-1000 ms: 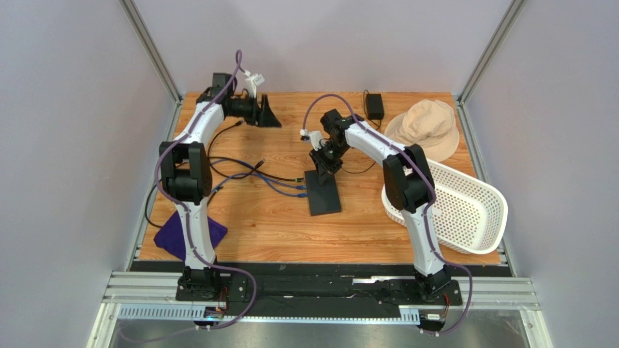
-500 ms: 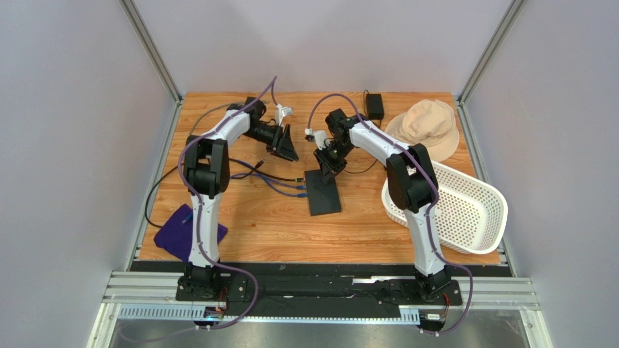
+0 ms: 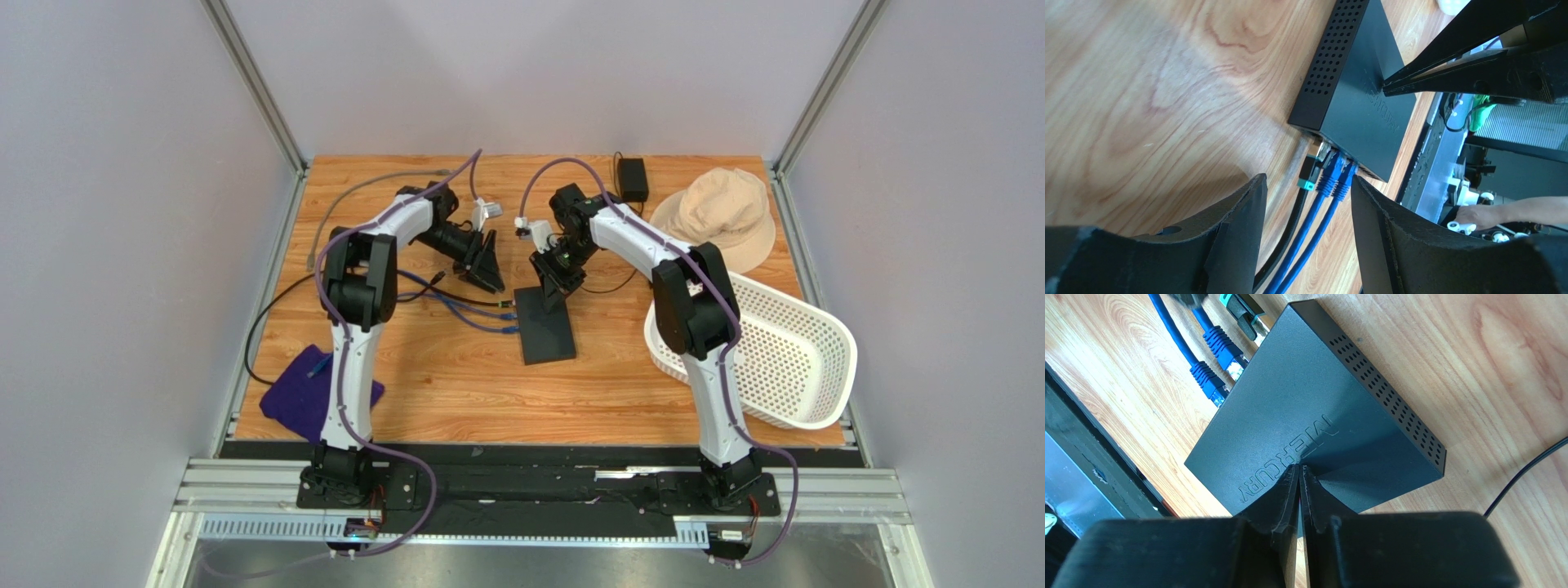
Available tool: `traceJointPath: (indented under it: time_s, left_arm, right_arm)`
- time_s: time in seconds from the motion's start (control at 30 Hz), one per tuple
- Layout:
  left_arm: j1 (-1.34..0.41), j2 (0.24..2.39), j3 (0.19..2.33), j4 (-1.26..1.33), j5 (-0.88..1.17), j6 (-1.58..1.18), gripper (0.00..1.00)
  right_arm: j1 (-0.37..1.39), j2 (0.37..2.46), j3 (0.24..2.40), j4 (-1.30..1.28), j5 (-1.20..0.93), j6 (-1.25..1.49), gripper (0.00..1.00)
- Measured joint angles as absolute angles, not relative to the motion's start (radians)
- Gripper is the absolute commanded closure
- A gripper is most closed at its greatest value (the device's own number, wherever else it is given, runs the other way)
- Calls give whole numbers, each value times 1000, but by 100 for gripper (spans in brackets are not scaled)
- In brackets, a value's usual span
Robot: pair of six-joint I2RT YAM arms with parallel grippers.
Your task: Pull the plug from the switch port
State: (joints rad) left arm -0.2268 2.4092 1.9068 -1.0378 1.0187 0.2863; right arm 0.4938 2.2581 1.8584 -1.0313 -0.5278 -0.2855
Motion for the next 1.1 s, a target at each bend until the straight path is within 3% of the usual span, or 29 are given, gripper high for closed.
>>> traceJointPath:
  time_s: [1.1]
  left_arm:
    - [-277,2486,1970,-1161,1038,308,51]
  right_arm:
    - [468,2278,1864,-1040,-605,-282,93]
